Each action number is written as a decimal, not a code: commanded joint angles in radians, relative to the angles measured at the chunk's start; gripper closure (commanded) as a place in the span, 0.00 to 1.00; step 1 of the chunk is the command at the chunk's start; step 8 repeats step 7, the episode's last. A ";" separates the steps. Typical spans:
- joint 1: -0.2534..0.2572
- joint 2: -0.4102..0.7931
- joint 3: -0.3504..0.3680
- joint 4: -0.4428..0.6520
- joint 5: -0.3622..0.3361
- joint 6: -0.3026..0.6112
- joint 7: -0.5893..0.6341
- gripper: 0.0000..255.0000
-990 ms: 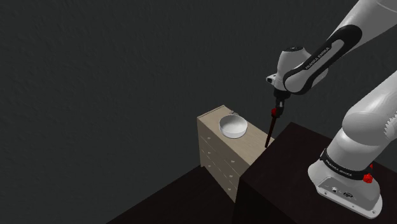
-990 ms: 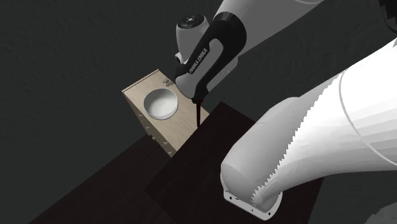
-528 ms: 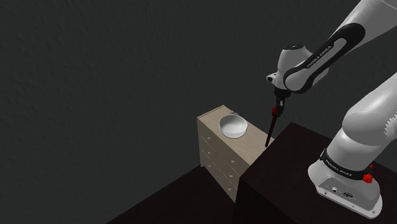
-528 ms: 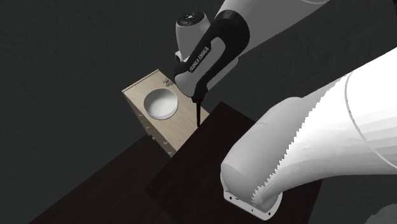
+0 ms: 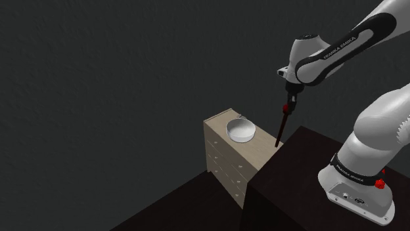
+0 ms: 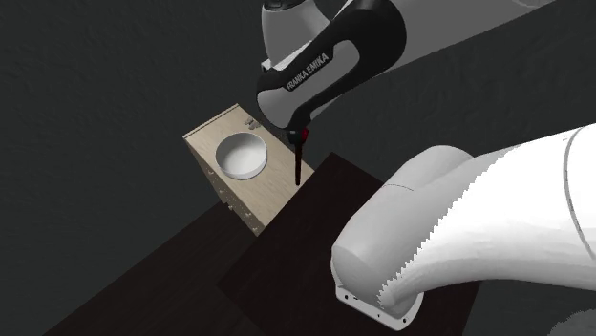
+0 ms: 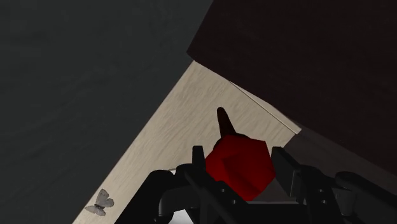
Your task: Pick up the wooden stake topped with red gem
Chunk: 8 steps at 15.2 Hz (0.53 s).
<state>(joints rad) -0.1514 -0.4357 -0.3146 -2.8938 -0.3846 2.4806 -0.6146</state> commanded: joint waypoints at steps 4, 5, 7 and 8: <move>0.006 -0.072 0.010 0.026 0.019 -0.098 -0.013 1.00; 0.007 -0.086 0.013 0.031 0.023 -0.118 -0.016 1.00; 0.007 -0.088 0.013 0.032 0.023 -0.121 -0.016 1.00; 0.007 -0.088 0.013 0.032 0.023 -0.121 -0.016 1.00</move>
